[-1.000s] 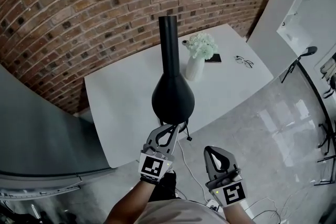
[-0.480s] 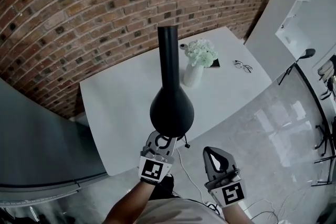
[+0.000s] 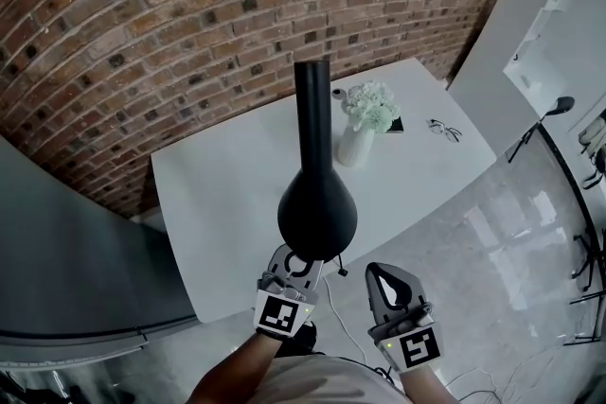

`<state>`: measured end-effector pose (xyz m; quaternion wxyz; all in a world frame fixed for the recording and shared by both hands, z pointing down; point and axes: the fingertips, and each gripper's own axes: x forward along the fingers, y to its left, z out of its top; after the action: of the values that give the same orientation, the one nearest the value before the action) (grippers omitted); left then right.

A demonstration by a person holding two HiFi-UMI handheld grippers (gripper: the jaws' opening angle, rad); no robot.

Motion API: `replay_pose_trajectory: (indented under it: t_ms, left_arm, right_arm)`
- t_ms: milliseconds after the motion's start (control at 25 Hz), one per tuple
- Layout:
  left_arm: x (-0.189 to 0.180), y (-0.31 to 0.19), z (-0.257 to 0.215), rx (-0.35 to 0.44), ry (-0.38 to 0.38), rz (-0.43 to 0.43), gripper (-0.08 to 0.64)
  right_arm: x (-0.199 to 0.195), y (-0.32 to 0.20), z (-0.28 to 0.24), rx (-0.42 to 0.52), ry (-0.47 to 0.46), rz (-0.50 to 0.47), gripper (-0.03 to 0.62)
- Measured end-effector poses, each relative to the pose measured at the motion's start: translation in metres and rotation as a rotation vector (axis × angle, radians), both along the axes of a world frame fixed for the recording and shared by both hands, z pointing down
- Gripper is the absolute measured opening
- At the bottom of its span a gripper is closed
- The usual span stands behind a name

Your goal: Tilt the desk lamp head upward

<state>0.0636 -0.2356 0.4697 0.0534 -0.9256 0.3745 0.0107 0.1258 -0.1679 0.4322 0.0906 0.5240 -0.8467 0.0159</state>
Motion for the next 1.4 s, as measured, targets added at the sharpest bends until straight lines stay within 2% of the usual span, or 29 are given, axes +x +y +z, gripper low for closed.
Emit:
replay_pose_trajectory:
  t_ms: [680, 1000, 1080, 1200, 1400]
  left_arm:
    - [-0.009, 0.028, -0.032, 0.047, 0.003, 0.022, 0.006]
    - [-0.013, 0.039, -0.048, 0.068, -0.005, 0.02, 0.006]
    - [-0.015, 0.04, -0.051, 0.055, 0.021, 0.016, 0.006]
    - [-0.022, 0.038, -0.056, -0.002, 0.127, -0.014, 0.006]
    - [-0.023, 0.043, -0.066, 0.018, 0.127, -0.007, 0.006]
  right_arm:
    - [-0.011, 0.003, -0.011, 0.041, 0.012, -0.032, 0.017]
    - [-0.008, 0.008, -0.012, 0.042, 0.024, -0.015, 0.017]
    - [-0.008, 0.01, -0.01, 0.039, 0.021, -0.015, 0.017]
    - [-0.011, 0.007, -0.011, 0.04, 0.014, -0.015, 0.017]
    - [-0.02, 0.007, -0.016, 0.06, 0.007, -0.037, 0.017]
